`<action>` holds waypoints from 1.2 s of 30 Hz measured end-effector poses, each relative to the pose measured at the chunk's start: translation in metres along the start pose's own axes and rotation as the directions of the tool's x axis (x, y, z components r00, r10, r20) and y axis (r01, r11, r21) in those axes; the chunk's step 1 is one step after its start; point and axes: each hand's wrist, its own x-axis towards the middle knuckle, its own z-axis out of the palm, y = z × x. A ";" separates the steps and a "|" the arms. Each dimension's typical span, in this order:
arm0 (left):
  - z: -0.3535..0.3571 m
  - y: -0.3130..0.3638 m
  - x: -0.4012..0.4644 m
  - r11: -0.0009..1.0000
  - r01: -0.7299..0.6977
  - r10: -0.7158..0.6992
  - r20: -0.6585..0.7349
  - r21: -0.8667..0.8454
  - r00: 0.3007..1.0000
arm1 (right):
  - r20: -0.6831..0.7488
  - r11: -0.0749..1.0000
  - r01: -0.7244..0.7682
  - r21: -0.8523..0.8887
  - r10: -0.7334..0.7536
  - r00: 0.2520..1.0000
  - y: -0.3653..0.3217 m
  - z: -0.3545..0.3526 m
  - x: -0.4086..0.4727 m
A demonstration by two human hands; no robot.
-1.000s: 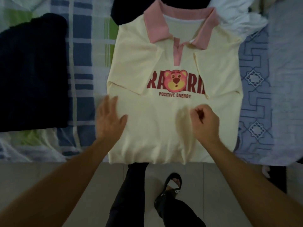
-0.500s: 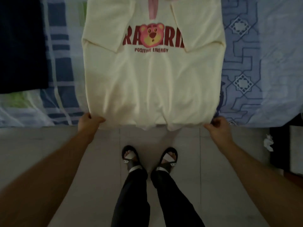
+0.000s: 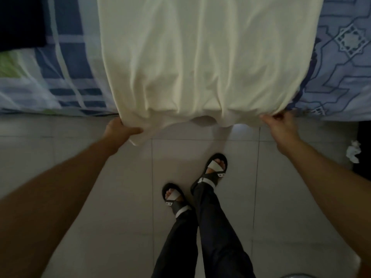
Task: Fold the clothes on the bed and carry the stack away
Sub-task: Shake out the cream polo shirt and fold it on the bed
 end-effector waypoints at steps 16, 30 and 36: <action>-0.016 -0.074 -0.086 0.881 0.211 -0.205 0.059 -0.423 0.977 | -0.116 0.992 -0.128 -0.016 0.126 0.985 0.065 -0.052 -0.115; -0.125 0.011 -0.193 0.850 0.131 -0.152 0.000 -0.511 0.988 | 0.075 0.884 -0.260 0.389 0.251 0.965 -0.047 -0.137 -0.209; -0.160 0.127 -0.169 0.748 -0.004 -0.020 -0.029 -0.663 0.999 | 0.029 0.756 -0.185 0.628 0.214 0.976 -0.158 -0.156 -0.160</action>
